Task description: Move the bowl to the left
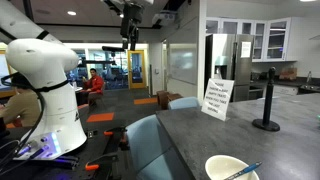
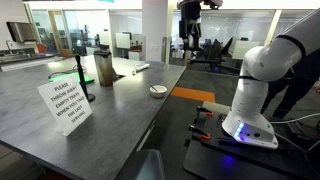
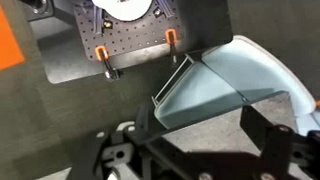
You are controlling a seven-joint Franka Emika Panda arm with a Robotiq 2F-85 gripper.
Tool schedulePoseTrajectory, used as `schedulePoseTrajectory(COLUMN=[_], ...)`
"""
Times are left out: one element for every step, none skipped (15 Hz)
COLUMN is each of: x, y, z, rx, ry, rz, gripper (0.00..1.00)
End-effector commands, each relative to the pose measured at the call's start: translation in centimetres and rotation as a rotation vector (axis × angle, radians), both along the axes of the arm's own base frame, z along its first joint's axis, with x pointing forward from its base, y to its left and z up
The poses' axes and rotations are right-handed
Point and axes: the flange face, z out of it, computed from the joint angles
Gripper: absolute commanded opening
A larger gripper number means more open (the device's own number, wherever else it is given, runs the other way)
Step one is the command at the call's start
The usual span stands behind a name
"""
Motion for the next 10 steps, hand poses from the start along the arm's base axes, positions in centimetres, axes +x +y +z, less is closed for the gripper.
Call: schedulePoseTrajectory(x=[0.0,0.0,0.0,0.0,0.0,0.0,0.7,1.5,2.5,3.4], y=[0.0,0.0,0.0,0.0,0.0,0.0,-0.3,-1.0,-2.0,-3.0], z=[0.1,0.1,0.1,0.1,0.1,0.1,0.1,0.1,0.1,0.0], rx=[0.0,0.0,0.0,0.0,0.0,0.0,-0.003,-0.005,-0.008,-0.012], ry=[0.001,0.001,0.001,0.001,0.001,0.001,-0.007,-0.025,-0.038,-0.055], rz=[0.0,0.0,0.0,0.0,0.0,0.0,0.008,-0.016,-0.036,-0.047], gripper=[1.0,1.0,1.0,1.0,1.0,1.0,1.0,1.0,1.0,1.0])
